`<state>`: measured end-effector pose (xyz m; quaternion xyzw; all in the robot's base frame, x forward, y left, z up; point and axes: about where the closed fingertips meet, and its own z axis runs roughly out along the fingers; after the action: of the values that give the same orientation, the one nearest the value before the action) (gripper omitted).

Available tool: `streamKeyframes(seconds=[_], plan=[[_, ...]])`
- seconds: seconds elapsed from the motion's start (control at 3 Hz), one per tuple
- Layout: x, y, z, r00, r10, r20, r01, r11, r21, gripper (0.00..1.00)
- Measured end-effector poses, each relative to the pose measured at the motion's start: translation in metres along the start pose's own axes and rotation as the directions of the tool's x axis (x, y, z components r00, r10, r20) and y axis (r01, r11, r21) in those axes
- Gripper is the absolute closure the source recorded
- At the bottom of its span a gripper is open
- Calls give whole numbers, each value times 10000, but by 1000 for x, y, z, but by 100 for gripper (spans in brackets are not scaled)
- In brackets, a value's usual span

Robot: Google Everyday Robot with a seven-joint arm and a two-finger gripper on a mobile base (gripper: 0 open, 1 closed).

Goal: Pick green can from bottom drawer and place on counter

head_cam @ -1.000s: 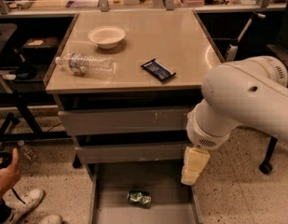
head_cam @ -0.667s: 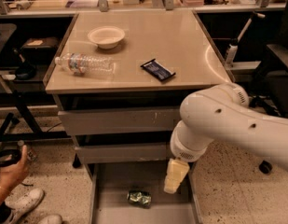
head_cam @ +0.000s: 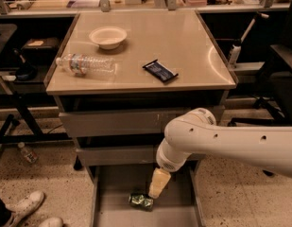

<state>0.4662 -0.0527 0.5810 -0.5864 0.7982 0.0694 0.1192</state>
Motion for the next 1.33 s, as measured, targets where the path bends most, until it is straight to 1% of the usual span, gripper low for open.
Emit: streamKeyframes(seconds=[0.33,0.67,1.0,1.33], plan=[[0,0,1,10000,-4,12,4,10000,-18,0],[1,-1,42,9999,110,104,-107,9996,-243,0],[7,-1,101,9992,396,35,-394,9985,-392,0],[18,-3,153,9969,783,27,-781,9959,-452,0]])
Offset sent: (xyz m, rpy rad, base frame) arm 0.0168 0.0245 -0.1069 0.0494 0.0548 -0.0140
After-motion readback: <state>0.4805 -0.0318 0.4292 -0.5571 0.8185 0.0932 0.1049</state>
